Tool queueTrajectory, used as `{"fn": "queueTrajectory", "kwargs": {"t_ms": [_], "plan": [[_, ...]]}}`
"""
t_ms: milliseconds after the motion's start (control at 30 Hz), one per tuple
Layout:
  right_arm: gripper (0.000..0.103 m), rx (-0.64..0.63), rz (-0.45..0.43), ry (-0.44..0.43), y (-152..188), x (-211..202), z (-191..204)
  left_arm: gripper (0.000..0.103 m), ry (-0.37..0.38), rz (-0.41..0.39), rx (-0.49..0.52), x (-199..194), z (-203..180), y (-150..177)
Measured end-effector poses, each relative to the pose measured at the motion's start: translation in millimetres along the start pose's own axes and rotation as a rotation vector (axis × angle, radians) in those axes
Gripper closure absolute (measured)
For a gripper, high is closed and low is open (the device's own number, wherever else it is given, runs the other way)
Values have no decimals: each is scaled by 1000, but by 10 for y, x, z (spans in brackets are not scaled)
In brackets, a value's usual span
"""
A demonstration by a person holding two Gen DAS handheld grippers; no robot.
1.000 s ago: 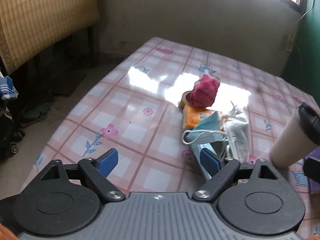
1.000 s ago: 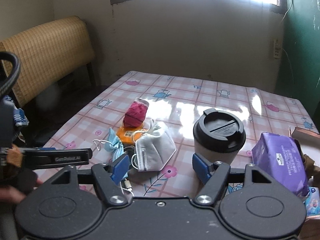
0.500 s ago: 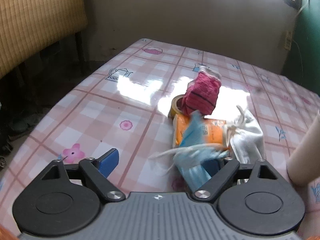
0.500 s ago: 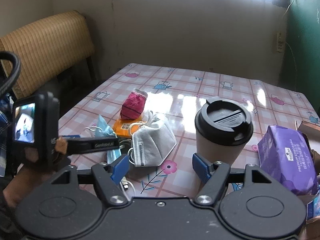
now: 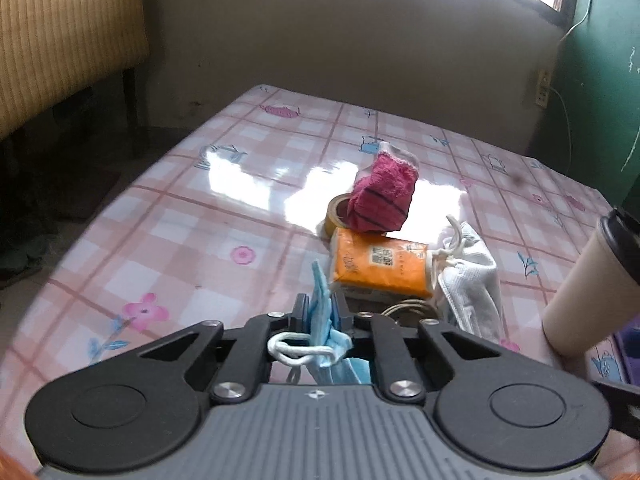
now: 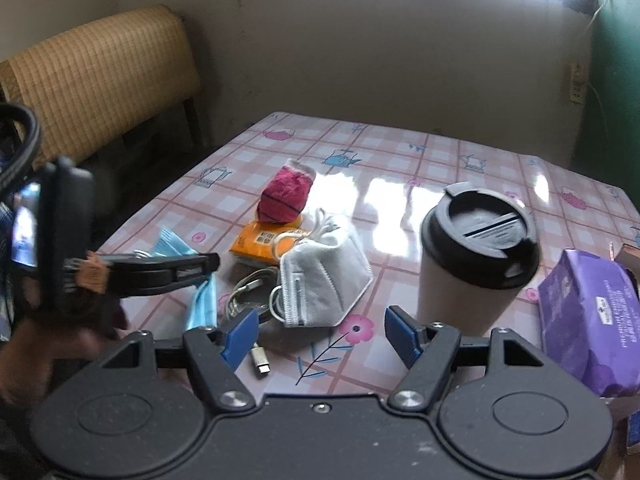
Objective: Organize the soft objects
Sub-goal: 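Grasp the white respirator mask by its edge with the right gripper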
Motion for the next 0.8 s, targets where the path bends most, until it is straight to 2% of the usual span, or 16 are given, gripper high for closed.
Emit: {"fn": "queueTrajectory", "kwargs": {"t_ms": [200, 333, 433, 567, 700, 733, 800], "plan": [[21, -23, 8, -38, -124, 275, 139, 89, -36, 3, -25, -266, 229, -46], [21, -20, 1, 21, -237, 545, 148, 89, -39, -18, -36, -392, 302, -110], [21, 26, 33, 66, -263, 804, 92, 89, -35, -24, -39, -425, 318, -120], [20, 99, 47, 68, -306, 1038, 27, 89, -23, -18, -44, -418, 318, -104], [15, 104, 87, 92, -309, 1256, 6, 89, -11, -12, -45, -392, 299, -100], [16, 124, 84, 91, -311, 1269, -23, 88, -10, -11, -45, -390, 298, -97], [29, 163, 65, 64, -327, 1253, -82, 88, -11, -12, -42, -394, 292, -94]]}}
Point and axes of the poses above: each gripper's, at about its wrist camera, not at the fingertips, and x roughly the way its jaws point, z to its left, y to its underside, the point moved 8 cm from there along x, roughly the way its jaws point, and after that the axes turned 5 degrees about z, right-handed, at the moved point
